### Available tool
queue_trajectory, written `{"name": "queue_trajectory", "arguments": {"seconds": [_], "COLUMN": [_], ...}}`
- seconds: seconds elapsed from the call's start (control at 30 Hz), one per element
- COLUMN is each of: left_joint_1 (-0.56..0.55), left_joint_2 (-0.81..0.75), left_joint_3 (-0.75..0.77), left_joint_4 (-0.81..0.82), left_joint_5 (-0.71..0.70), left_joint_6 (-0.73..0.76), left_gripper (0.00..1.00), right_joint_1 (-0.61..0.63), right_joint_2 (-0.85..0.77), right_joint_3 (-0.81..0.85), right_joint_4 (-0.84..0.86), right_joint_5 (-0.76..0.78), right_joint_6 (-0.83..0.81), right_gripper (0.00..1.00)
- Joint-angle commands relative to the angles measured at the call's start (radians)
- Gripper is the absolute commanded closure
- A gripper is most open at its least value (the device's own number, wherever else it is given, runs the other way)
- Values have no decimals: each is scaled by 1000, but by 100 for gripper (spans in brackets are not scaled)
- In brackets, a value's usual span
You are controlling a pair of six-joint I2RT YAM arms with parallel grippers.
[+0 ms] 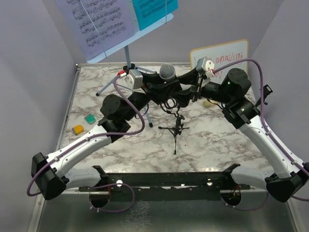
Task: Pack up the instrument practice props
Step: Place the microphone at the center of the board.
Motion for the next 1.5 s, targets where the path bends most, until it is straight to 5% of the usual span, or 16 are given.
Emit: {"name": "queue_trajectory", "arguments": {"seconds": [0.0,0.13,0.27,0.43,0.57,0.8,1.2,1.47], "left_joint_1": [-6,-6,-6,-7,-6,-5,-5,-5], "left_joint_2": [-7,-7,-48,-178,-302,-509,-694,-756], "left_joint_3": [38,29,-26,-125,-179,-327,-445,-509], "left_joint_4": [108,111,106,-18,-185,-321,-324,-243], "left_joint_5": [65,70,2,-122,-252,-415,-510,-565], "left_joint_6": [-28,5,65,204,309,418,520,518], "left_gripper": [100,97,72,38,25,18,16,16], "right_joint_1": [7,7,6,7,5,-40,-249,-281], "right_joint_2": [32,45,36,35,56,50,90,191], "right_joint_3": [47,67,66,80,120,51,-258,-396], "right_joint_4": [-94,-132,-163,-270,-409,-477,-503,-446], "right_joint_5": [70,94,143,234,372,671,837,888], "right_joint_6": [-33,-61,-114,-234,-326,-501,-800,-966], "right_gripper": [41,74,99,99,100,100,99,100]}}
